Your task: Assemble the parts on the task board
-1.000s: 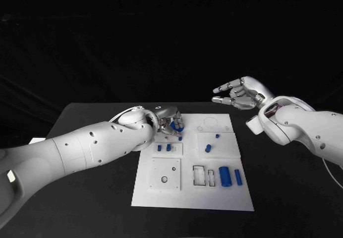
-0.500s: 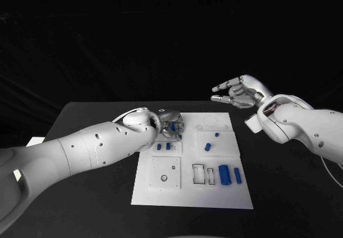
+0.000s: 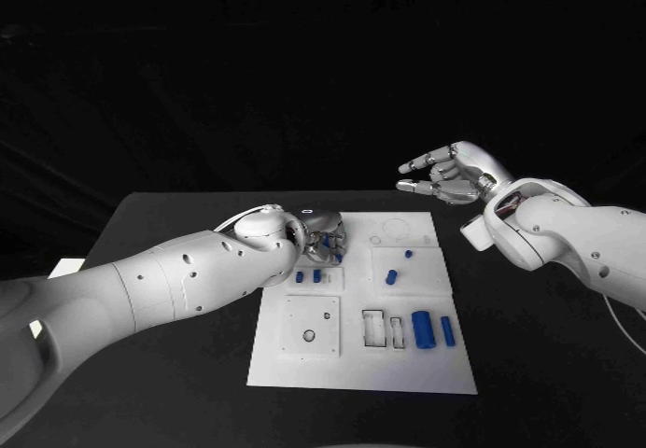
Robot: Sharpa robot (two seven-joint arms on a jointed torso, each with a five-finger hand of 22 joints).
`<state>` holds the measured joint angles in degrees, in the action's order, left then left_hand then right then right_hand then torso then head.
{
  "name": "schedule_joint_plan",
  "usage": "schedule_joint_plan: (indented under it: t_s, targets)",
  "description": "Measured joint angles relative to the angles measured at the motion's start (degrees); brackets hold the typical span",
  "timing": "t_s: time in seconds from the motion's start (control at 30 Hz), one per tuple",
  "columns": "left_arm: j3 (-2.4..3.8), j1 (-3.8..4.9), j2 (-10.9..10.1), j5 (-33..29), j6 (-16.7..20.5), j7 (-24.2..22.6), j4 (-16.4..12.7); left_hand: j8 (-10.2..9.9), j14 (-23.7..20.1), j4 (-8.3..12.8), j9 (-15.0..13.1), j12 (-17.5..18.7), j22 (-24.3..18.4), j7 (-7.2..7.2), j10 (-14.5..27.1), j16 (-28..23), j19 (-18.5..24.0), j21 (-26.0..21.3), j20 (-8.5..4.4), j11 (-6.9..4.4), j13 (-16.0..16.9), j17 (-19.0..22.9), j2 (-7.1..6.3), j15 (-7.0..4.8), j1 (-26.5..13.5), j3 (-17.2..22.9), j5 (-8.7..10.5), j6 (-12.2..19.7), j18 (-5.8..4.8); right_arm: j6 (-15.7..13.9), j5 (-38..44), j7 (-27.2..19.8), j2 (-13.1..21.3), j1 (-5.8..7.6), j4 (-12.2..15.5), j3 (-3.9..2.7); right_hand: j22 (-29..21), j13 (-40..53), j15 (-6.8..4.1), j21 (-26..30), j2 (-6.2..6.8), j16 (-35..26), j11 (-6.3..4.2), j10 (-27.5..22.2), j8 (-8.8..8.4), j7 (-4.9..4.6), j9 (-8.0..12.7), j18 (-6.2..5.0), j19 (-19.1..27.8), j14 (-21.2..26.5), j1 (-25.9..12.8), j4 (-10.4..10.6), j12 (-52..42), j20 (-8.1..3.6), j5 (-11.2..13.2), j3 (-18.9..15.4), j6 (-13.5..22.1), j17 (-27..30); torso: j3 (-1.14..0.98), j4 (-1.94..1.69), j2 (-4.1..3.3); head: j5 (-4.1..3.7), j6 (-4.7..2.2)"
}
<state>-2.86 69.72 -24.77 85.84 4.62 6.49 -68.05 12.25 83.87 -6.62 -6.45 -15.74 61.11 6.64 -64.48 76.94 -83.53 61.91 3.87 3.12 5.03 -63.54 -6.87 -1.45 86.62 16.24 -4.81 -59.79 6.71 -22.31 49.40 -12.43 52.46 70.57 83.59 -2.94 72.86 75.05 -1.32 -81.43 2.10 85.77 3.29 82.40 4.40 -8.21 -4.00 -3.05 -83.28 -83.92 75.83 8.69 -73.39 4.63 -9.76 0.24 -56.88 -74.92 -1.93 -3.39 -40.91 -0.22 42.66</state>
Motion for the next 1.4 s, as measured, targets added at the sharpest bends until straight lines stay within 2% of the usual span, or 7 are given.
schedule_joint_plan:
  t_s: [0.2, 0.5, 0.7, 0.87, 1.0, 1.2, 1.4]
  targets:
    - [0.09, -0.16, 0.4, 0.1, -0.1, 0.2, 0.4, -1.0, 0.2, 0.7, 0.4, 1.7, 0.9, 0.01, -1.2, 0.3, -0.2, 0.7, -0.21, -0.09, -0.7, 0.5, -0.25, -0.20, -0.3, 3.3, 0.00, -1.2, 0.00, 0.0, 0.0, 0.0, -0.1, 0.00, 0.0, 0.00, 0.0, 0.1, 0.00, 0.0, -0.22, 0.0, 0.00, 0.0, 0.00, 0.00, 0.0, 0.00, 0.0, 0.0, -0.2, 0.0, -0.1, 0.00, 0.0, 0.0, 0.0, 0.0, 0.00, 0.03, -0.03, -0.08, 0.07]
    - [0.23, -0.24, 0.8, 0.2, -0.2, 0.4, 1.0, -1.3, 0.2, 1.2, 0.6, 2.3, 1.5, 0.02, -2.0, 0.3, -0.2, 1.2, -0.21, -0.06, -0.9, 0.9, -0.71, -0.20, -0.7, 4.9, 0.00, -1.7, 0.00, 0.1, 0.0, 0.0, -0.1, -0.01, 0.0, 0.00, 0.0, 0.0, 0.00, 0.0, -0.22, 0.0, 0.00, 0.0, 0.00, 0.00, 0.0, 0.00, 0.0, 0.0, -0.2, 0.0, -0.1, 0.00, 0.0, 0.0, 0.0, 0.0, -0.02, 0.03, -0.03, -0.13, 0.15]
    - [0.26, -0.23, 0.9, 0.3, -0.2, 0.6, 1.0, -1.6, 0.2, 2.7, 0.7, 3.5, 2.0, 0.04, -4.0, 0.6, -0.2, 1.3, -0.20, -0.26, -1.2, 1.1, -0.92, -0.20, -0.9, 8.2, -0.28, -3.5, 0.00, 0.1, 0.0, 0.0, -0.1, -0.01, 0.0, 0.00, 0.0, 0.0, 0.00, 0.0, -0.22, 0.0, 0.00, 0.0, 0.00, 0.00, 0.0, 0.00, 0.0, 0.0, -0.2, 0.0, -0.1, 0.00, 0.0, 0.0, 0.0, 0.0, -0.04, 0.02, -0.03, -0.18, 0.20]
    - [0.25, -0.46, 0.4, 0.2, 0.7, 0.6, 0.4, -1.9, 0.2, 3.7, 0.7, 4.0, 2.0, 0.13, -5.2, 0.9, -0.2, 1.3, -0.20, -0.21, -1.0, 1.2, -0.93, -0.20, -0.9, 10.6, -1.32, -4.4, 0.00, 0.1, 0.0, 0.0, -0.2, -0.01, 0.0, 0.00, 0.0, 0.0, 0.00, 0.0, -0.21, 0.0, 0.00, 0.0, 0.00, 0.00, 0.0, 0.00, 0.0, 0.0, -0.2, 0.0, -0.2, 0.00, 0.0, 0.0, 0.0, 0.0, -0.03, 0.01, -0.02, -0.21, 0.09]
    - [0.43, -0.79, -1.0, -0.7, 2.0, 0.4, -0.8, -2.3, 0.2, 4.7, 0.6, 5.2, 2.2, 0.31, -5.6, 0.9, -0.2, 1.3, -0.20, -0.16, -0.9, 1.4, -1.51, -0.20, -2.3, 12.6, -1.47, -4.8, 0.01, 0.2, 0.0, 0.0, -0.2, -0.01, -0.2, 0.00, 0.0, 0.0, 0.00, 0.0, -0.21, 0.0, 0.00, 0.0, 0.00, 0.00, 0.0, 0.00, 0.0, 0.0, -0.2, 0.0, -0.2, 0.00, 0.0, 0.0, 0.0, 0.0, -0.02, 0.01, 0.00, -0.30, -0.09]
    - [1.58, -0.74, -4.1, -3.4, 3.8, 0.4, -3.8, -2.8, 0.2, 5.2, 0.6, 6.1, 2.3, 0.50, -6.0, 1.1, -0.2, 1.5, -0.20, -0.17, -0.9, 1.7, -1.75, -0.20, -3.4, 13.7, -2.01, -5.0, 0.00, 0.2, 0.0, 0.0, -0.2, -0.01, -0.4, 0.00, 0.0, 0.0, 0.00, 0.0, -0.21, 0.0, 0.00, 0.0, 0.00, 0.00, 0.0, 0.00, 0.0, 0.0, -0.2, 0.0, -0.2, 0.00, 0.0, 0.0, 0.0, 0.0, -0.04, -0.03, 0.05, -0.32, -0.37]
    - [2.04, -0.70, -7.7, -7.1, 5.1, 0.5, -6.5, -2.9, 0.2, 5.3, 0.6, 6.3, 2.5, 0.51, -6.2, 1.1, -0.2, 1.5, -0.20, 0.01, -0.9, 1.8, -2.12, -0.20, -4.1, 13.8, -2.01, -5.0, 0.00, 0.3, -0.1, 0.0, -0.2, -0.03, -0.5, 0.00, 0.0, 0.0, 0.00, 0.0, -0.21, 0.0, 0.00, 0.0, 0.00, 0.00, 0.0, 0.00, 0.0, 0.0, -0.2, 0.0, -0.2, 0.00, 0.0, 0.0, 0.0, 0.0, -0.07, -0.13, 0.10, -0.34, -0.58]
